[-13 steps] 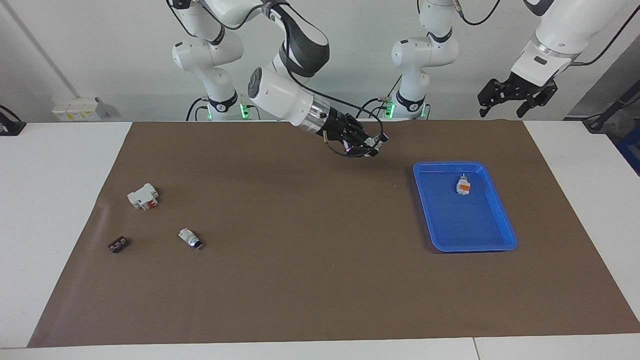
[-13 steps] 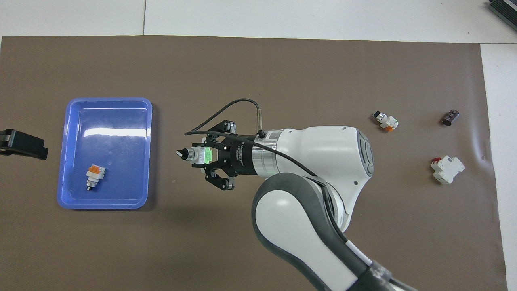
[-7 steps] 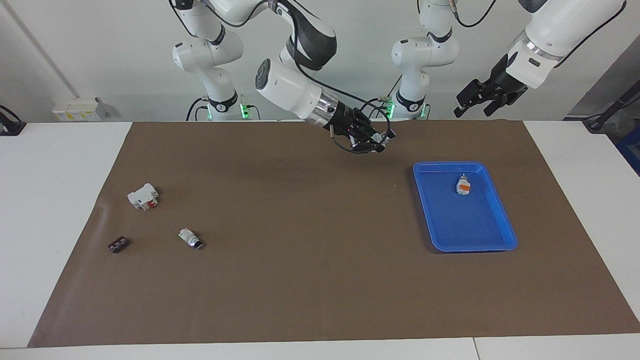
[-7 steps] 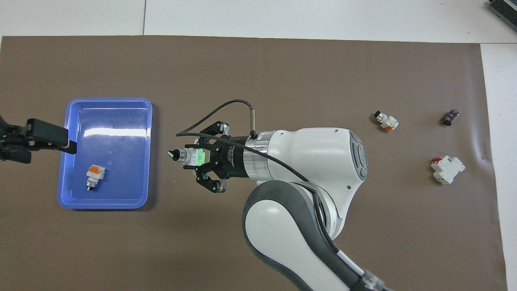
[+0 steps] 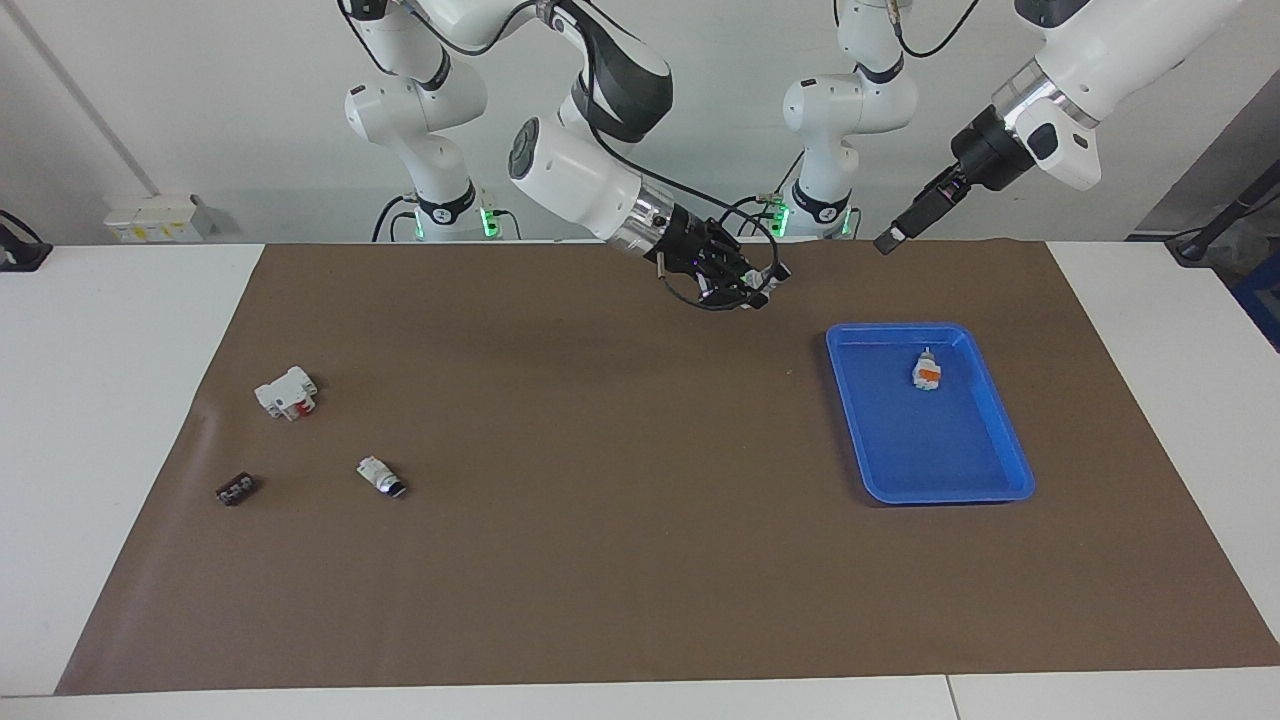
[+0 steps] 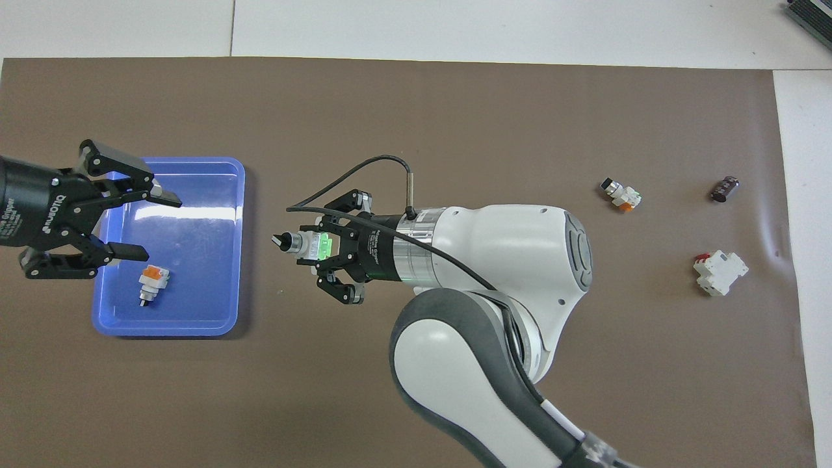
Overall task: Turn and place switch with both arms
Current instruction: 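Hold the green switch with the right gripper while the left gripper approaches it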
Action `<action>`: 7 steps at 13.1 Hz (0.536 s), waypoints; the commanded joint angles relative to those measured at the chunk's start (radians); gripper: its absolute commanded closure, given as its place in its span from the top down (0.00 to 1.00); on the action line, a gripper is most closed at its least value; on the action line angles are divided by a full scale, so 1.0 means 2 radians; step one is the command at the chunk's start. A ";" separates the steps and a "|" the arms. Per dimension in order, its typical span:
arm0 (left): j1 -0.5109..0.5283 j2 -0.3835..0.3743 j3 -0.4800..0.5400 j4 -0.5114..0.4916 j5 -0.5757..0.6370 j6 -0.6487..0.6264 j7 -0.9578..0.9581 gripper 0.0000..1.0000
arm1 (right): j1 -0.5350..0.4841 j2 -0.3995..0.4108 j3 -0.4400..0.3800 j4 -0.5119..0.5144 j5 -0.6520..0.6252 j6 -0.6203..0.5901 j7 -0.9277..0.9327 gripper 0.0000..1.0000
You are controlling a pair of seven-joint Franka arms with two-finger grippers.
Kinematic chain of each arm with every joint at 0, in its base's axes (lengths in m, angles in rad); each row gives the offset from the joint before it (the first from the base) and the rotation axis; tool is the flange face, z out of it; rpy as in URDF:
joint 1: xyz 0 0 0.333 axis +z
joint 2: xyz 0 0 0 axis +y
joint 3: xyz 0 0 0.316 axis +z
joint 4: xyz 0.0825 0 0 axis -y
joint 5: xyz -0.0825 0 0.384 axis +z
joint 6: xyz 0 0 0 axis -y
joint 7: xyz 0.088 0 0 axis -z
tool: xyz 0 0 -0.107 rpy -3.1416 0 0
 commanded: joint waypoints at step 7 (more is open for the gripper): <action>-0.043 -0.066 -0.002 -0.126 -0.053 0.100 -0.097 0.51 | 0.008 0.007 0.003 0.012 -0.010 0.020 0.017 0.00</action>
